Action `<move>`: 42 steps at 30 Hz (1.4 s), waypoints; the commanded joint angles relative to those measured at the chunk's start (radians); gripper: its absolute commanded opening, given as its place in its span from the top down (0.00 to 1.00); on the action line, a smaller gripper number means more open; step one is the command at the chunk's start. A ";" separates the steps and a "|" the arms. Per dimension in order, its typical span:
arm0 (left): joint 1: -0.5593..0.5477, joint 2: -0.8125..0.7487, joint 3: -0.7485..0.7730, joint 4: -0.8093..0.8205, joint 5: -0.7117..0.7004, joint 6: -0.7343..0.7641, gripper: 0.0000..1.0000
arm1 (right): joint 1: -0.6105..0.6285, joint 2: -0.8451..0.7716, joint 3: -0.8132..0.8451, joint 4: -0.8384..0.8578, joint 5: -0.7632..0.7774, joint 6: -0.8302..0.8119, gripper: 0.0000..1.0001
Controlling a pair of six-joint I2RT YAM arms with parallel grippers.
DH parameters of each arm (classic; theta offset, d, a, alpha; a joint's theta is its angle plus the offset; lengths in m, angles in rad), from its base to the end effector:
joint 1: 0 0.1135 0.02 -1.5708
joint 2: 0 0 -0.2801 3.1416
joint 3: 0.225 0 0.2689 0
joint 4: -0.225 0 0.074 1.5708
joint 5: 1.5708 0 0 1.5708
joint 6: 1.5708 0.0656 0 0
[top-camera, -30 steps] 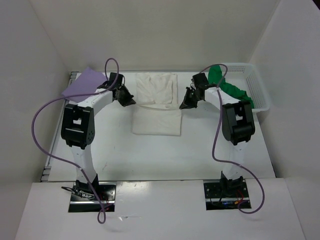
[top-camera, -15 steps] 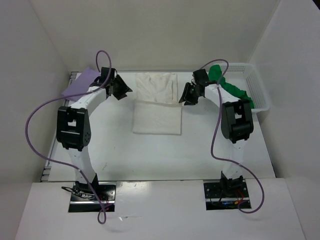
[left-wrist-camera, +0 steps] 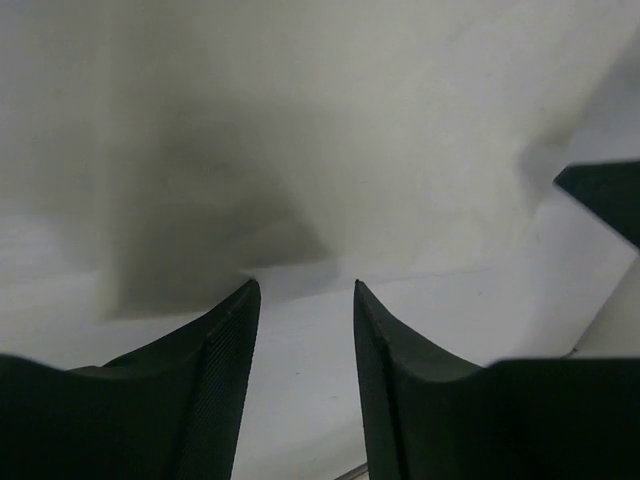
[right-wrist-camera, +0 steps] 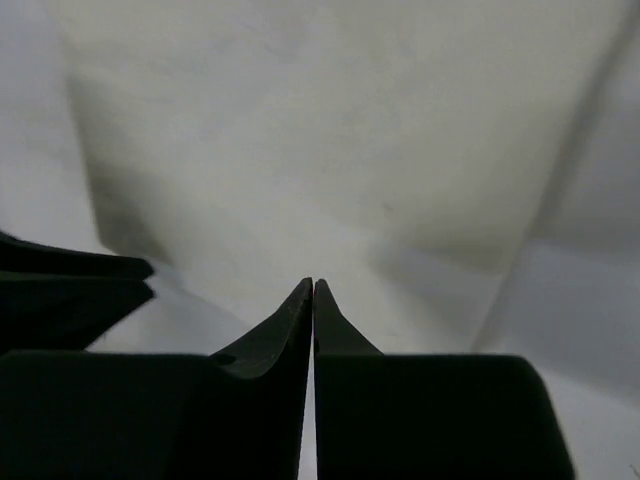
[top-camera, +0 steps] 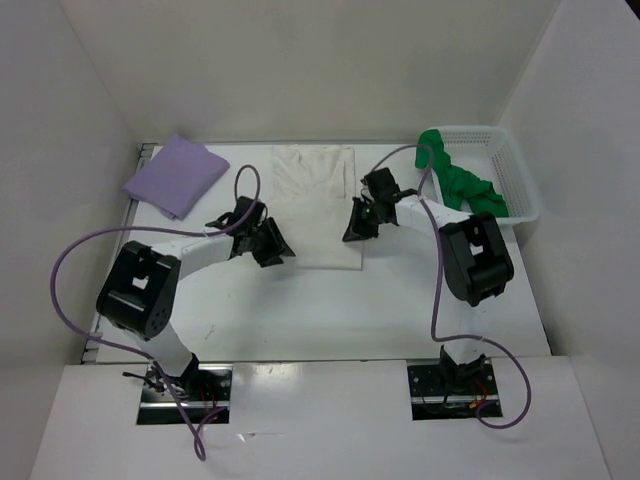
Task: Fold and stack the t-shirts
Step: Fold the folded rectangular tshirt in 1/3 of the way, then grab one side of the 2/3 rectangular tshirt with both arms
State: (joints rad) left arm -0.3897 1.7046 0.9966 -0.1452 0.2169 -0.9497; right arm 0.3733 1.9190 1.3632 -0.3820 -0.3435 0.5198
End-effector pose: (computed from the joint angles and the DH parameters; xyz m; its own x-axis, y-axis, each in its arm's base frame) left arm 0.3520 -0.1598 0.1622 -0.8137 -0.5243 -0.2508 -0.2747 0.7272 -0.6291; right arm 0.4111 0.1848 0.1800 -0.9143 0.1442 -0.3786 -0.0861 0.8439 0.5295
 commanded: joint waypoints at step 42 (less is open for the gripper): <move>0.109 -0.265 -0.312 -0.079 -0.019 -0.044 1.00 | 0.088 -0.429 -0.693 0.151 0.064 0.305 1.00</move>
State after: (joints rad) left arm -0.2848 1.5517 0.7261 -0.1318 0.1715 -1.0267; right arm 0.3988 1.5948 0.7349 -0.1619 -0.2935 0.7788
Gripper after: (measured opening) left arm 0.000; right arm 0.007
